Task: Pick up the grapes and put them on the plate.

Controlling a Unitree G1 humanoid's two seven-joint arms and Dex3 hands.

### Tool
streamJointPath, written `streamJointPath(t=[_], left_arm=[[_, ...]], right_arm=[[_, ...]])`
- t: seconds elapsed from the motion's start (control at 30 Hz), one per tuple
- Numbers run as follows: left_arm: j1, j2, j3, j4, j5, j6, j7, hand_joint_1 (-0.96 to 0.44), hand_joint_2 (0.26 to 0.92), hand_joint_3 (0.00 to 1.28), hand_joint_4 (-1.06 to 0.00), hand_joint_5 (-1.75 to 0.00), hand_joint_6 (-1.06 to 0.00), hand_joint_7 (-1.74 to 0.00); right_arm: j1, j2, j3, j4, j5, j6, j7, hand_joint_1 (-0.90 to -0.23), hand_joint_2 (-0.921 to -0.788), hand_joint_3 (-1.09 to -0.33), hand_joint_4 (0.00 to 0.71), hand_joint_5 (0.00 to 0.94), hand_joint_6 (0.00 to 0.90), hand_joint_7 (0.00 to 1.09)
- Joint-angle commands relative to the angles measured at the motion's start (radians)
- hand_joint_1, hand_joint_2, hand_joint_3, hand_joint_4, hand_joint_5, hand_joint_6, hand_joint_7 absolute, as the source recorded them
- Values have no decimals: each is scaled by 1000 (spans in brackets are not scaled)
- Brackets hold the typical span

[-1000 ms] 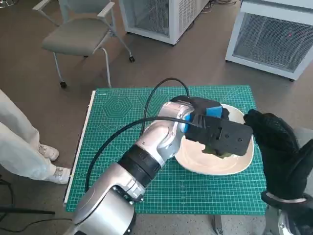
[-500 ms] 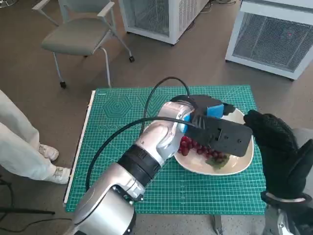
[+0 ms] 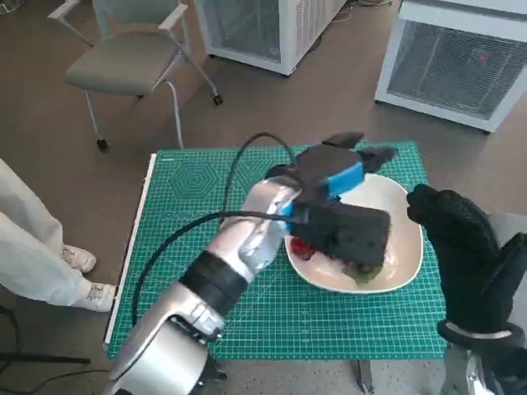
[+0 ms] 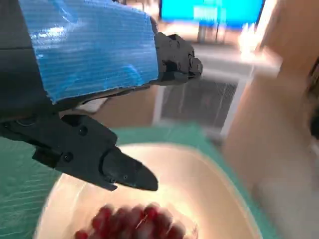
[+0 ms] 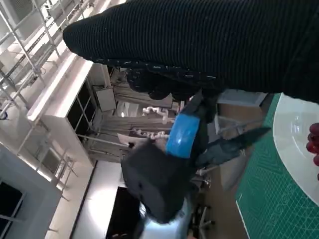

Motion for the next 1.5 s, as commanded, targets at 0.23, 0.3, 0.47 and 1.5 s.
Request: streamJointPath(t=[0.23,0.3,0.47,1.5], left_arm=[[217,94,231,-134,-256,-183,27,-508,921,94,-176,-24,-303,-45],[256,94,280,-147,-336,-212,-12,-525,921,100,-187,-25,-311,-46],[357,61,423,-187,-613,-228,-194,-512,921,86,-206,-22,-306,-34],[684,68,618,-330,-911,-292,-474,-479,919,33,-256,-9,-346,-14]], right_arm=[[-3,-13,2,3,3,29,5,-450,-921,-642,410,655,177,962],[-5,-14,2,3,5,30,5,-450,-921,-642,410,655,177,961],[-9,-14,4,8,5,28,7,-450,-921,-641,411,653,179,959],[-55,-30,10,59,-6,18,29,-448,-921,-639,426,634,188,942]])
